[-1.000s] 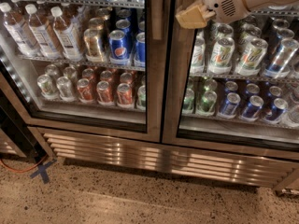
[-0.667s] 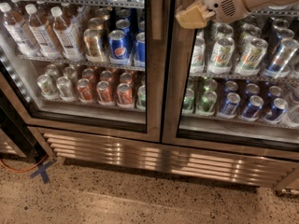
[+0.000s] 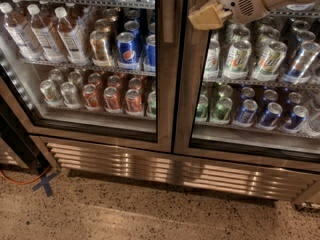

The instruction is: Open right fridge door

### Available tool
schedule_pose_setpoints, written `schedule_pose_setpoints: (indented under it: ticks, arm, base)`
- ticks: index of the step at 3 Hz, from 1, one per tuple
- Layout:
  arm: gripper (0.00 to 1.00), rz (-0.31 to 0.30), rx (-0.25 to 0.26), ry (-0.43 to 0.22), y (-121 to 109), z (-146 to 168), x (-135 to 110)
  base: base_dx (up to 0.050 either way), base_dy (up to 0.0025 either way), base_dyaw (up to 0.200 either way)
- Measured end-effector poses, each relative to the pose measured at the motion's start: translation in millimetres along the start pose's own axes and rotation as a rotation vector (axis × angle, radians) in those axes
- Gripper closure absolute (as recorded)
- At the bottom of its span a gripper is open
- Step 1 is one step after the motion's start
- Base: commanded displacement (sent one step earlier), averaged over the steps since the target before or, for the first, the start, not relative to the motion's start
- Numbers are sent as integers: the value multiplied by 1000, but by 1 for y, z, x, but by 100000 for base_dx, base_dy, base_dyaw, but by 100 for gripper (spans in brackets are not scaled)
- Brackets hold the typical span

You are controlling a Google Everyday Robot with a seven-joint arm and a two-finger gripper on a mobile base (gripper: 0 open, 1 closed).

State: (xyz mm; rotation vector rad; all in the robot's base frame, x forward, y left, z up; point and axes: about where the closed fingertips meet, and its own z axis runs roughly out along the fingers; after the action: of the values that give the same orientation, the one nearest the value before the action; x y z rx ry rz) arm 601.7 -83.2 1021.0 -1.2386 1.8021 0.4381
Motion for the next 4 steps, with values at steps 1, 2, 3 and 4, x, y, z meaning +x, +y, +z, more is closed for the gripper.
schedule_pose_setpoints:
  ticks: [1, 2, 3, 4]
  arm:
    - [100, 0, 0, 0, 0, 0, 0]
    - [100, -3, -1, 2, -1, 0, 0]
    - [100, -24, -7, -16, 0, -6, -6]
    - [100, -24, -7, -16, 0, -6, -6]
  base:
    - [0, 0, 0]
    - [0, 0, 0]
    - [0, 0, 0]
    - [0, 0, 0]
